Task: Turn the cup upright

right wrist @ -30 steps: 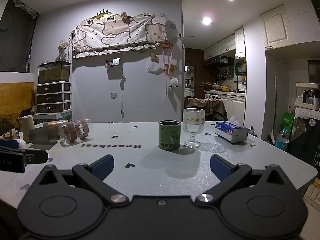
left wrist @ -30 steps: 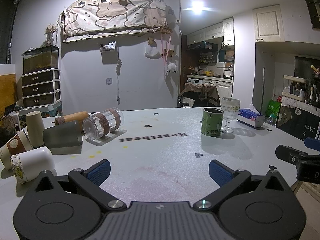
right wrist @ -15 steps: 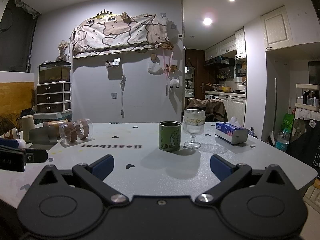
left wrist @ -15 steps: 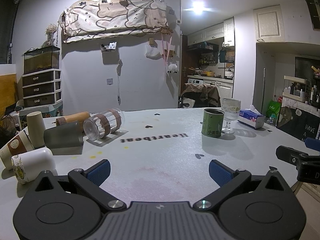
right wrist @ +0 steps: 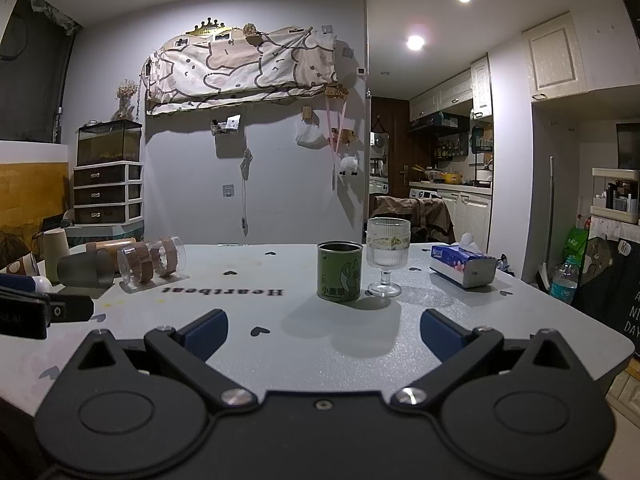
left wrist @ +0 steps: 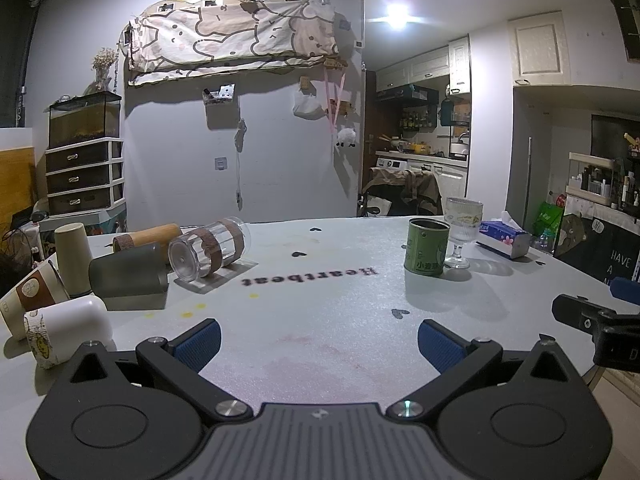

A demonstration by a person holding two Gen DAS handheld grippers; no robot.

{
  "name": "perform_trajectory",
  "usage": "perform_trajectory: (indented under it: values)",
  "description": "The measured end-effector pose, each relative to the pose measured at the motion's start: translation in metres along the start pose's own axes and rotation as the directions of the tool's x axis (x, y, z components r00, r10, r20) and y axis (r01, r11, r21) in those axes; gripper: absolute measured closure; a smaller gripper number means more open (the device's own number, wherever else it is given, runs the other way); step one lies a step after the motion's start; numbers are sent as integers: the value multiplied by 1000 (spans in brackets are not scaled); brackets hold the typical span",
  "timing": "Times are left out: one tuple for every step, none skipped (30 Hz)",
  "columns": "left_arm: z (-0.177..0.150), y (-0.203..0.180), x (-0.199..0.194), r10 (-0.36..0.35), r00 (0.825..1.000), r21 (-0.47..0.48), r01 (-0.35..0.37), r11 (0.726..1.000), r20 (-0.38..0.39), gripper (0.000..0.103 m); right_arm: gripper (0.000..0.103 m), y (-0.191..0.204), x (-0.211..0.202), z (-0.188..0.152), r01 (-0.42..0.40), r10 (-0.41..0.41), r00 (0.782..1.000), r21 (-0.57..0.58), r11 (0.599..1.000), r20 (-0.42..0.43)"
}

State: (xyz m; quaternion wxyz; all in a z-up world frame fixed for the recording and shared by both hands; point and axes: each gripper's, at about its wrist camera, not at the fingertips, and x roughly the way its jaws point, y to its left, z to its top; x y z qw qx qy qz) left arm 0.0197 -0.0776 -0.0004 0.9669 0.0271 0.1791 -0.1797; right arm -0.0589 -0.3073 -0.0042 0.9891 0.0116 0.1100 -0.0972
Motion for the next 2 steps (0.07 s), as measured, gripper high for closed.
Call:
perform_trajectory:
  values:
    - [0, 0, 0, 0, 1000, 1, 0, 1000, 0, 0, 0, 0, 0, 0, 0, 0, 1000, 0, 1000, 0]
    - [0, 0, 0, 0, 1000, 1, 0, 1000, 0, 0, 0, 0, 0, 0, 0, 0, 1000, 0, 1000, 1]
